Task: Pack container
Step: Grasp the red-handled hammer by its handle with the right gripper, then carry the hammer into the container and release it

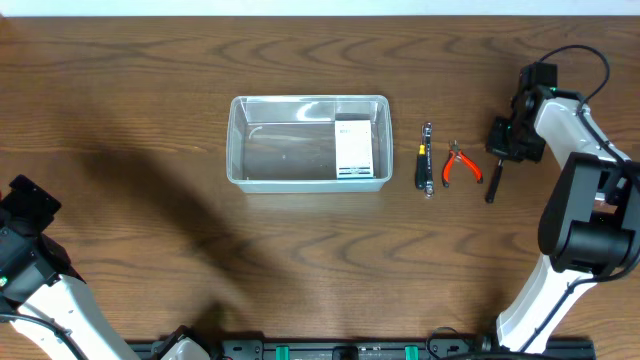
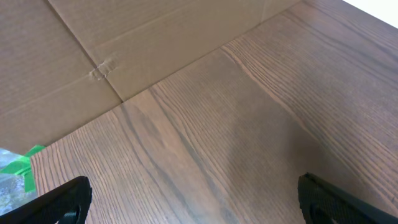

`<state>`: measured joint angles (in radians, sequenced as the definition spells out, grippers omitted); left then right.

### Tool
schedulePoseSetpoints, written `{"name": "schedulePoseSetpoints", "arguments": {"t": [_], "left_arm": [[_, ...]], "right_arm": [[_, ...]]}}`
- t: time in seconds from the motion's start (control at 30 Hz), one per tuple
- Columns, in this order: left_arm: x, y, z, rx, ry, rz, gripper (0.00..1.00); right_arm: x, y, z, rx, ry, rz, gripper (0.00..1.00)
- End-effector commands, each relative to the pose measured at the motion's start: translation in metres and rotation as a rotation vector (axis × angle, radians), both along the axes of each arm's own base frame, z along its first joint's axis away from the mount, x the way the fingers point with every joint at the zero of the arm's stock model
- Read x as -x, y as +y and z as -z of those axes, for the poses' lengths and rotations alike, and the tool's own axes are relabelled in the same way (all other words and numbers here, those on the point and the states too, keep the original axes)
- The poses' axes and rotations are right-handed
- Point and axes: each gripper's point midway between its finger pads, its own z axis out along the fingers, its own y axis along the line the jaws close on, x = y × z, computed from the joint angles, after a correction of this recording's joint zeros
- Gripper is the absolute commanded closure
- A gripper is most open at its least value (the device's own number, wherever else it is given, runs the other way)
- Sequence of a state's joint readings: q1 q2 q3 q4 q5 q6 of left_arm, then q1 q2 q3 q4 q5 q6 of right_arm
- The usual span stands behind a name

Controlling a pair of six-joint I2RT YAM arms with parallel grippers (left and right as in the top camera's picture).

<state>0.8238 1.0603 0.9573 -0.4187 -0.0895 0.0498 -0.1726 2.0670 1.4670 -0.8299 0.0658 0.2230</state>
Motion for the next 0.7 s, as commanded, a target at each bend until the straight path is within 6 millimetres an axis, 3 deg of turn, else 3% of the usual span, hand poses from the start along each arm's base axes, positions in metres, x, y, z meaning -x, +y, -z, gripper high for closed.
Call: {"name": "schedulePoseSetpoints", "arguments": {"t": [0.0,0.1,0.17,0.23,0.33,0.43,0.53,0.67], "left_arm": [[0.001,0.004,-0.013,-0.024,-0.015,-0.015,0.02],[0.001,0.004,-0.013,-0.024,-0.015,-0.016,0.02],[0.001,0.004,-0.013,-0.024,-0.015,-0.016,0.02],[0.001,0.004,-0.013,-0.024,-0.015,-0.016,0.02],[0.001,0.004,-0.013,-0.024,-0.015,-0.016,0.02],[0.001,0.004,-0.013,-0.024,-0.015,-0.016,0.02],[0.001,0.004,-0.013,-0.024,-0.015,-0.016,0.02],[0.001,0.004,-0.013,-0.024,-0.015,-0.016,0.02]], "right_arm": [[-0.035,0.002,-0.08,0.012,-0.198,-0.029,0.99],[-0.052,0.036,-0.144,-0.037,-0.352,-0.199,0.99],[-0.056,0.069,-0.182,-0.068,-0.443,-0.351,0.99],[-0.051,0.112,-0.219,-0.097,-0.535,-0.542,0.99],[-0.026,0.193,-0.263,-0.118,-0.656,-0.909,0.99],[0.004,0.264,-0.278,-0.099,-0.709,-1.204,0.99],[0.028,0.323,-0.272,-0.08,-0.732,-1.456,0.99],[0.049,0.371,-0.244,0.002,-0.717,-1.8,0.99]]}}
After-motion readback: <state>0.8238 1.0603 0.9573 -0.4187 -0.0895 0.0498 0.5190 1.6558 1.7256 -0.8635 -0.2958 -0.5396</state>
